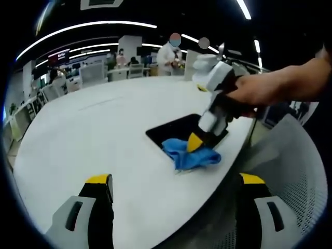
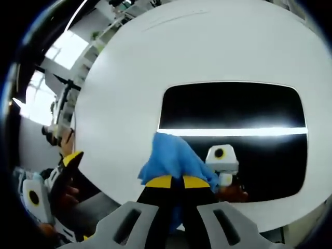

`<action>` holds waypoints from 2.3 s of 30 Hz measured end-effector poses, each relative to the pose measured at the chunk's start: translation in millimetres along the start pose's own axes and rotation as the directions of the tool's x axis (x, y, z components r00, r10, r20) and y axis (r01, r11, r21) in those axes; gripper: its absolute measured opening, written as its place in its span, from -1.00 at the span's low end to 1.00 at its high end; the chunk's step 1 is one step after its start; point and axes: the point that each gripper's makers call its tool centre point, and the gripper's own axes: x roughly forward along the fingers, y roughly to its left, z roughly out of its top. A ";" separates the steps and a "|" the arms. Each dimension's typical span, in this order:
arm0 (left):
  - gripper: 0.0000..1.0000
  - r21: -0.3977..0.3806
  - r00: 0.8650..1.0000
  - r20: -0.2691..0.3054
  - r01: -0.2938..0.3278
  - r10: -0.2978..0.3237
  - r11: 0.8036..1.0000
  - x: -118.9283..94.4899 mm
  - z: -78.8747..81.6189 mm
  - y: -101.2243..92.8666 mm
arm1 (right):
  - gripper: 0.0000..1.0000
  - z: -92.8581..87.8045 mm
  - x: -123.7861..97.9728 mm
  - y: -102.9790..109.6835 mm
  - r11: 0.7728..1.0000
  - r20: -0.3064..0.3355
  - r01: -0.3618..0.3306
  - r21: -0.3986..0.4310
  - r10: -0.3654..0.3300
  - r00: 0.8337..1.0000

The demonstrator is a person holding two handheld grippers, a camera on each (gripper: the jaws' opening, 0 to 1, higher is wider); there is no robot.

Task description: Wipe the mirror surface with the cleaning cloth until all visible marks leave the cleaned area.

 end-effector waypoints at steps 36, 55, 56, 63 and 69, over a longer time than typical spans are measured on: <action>0.99 -0.009 1.000 0.001 0.008 -0.008 1.000 0.4 -0.5 -0.3 | -0.99 10.0 6.8 5.5 0.999 -0.010 0.002 -0.042 -0.002 1.000; 0.99 -0.017 1.000 -0.001 0.006 -0.006 1.000 -0.1 -0.7 0.3 | -0.99 35.1 10.7 7.1 0.998 -0.006 0.011 -0.062 -0.011 1.000; 0.99 -0.019 1.000 0.000 0.007 -0.007 1.000 -0.1 -0.7 0.2 | -0.99 36.5 11.1 7.1 0.998 -0.005 0.013 -0.066 -0.013 1.000; 0.99 -0.020 1.000 -0.002 0.007 -0.007 1.000 -0.2 -1.0 0.0 | -0.99 51.1 15.4 5.1 0.998 0.002 0.016 -0.069 -0.016 1.000; 0.99 -0.024 1.000 0.002 0.006 -0.006 1.000 -0.1 -0.4 0.5 | -0.99 60.9 17.4 2.8 0.998 0.004 0.010 -0.056 -0.010 1.000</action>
